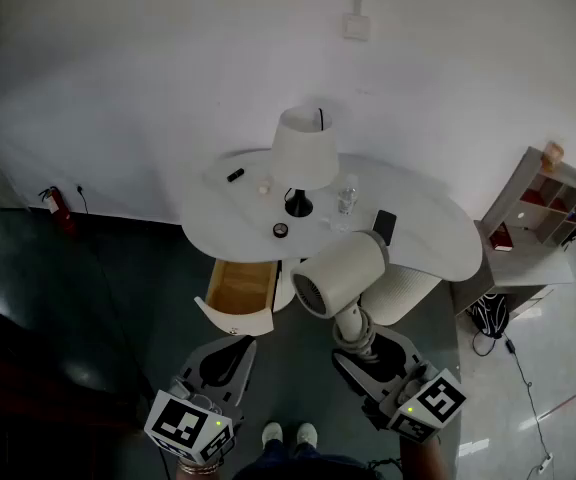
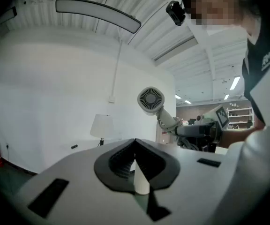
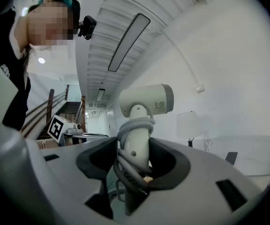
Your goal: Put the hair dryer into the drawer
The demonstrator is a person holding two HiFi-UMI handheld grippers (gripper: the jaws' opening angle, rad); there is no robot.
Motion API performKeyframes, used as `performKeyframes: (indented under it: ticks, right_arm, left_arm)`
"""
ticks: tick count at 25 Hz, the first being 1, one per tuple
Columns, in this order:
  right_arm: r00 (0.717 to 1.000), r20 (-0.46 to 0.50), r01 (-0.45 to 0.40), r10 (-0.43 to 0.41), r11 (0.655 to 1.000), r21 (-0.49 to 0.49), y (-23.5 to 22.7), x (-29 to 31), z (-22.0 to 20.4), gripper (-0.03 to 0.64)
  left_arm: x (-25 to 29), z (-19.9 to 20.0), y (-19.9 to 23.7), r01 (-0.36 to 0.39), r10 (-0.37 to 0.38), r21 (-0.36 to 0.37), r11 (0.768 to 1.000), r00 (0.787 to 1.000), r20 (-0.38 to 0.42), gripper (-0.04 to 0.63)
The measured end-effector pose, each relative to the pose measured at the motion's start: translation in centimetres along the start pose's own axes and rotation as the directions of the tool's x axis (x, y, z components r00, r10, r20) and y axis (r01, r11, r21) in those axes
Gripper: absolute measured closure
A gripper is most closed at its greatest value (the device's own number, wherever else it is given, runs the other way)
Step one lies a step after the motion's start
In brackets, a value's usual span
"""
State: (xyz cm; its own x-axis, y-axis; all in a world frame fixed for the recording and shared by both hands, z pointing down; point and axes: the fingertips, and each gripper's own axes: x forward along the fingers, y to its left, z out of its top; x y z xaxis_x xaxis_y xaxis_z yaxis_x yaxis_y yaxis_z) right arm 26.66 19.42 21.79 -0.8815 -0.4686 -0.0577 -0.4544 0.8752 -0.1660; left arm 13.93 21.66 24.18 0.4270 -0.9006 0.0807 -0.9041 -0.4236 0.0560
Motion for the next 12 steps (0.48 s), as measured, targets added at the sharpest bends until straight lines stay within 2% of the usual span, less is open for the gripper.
performKeyframes:
  ticks: [4,8,12]
  right_arm:
    - [1.000,0.010,-0.005,0.005,1.000,0.006,-0.21,0.07,0.07,0.394]
    - [1.000,0.012,-0.012,0.012,0.998,0.058,-0.28,0.22,0.20,0.394]
    - [1.000,-0.002,-0.005,0.006,0.999,0.049,-0.42,0.11,-0.11,0.394]
  left_arm:
    - [0.07,-0.23,0.04,-0.003,0.003,-0.004,1.000,1.000,-0.004,0.580]
    - [0.05,-0.27,0.07,-0.002,0.002,-0.006,1.000,1.000,-0.012,0.580]
    - [0.02,-0.32,0.03,-0.001,0.000,-0.009,1.000,1.000,-0.014,0.580]
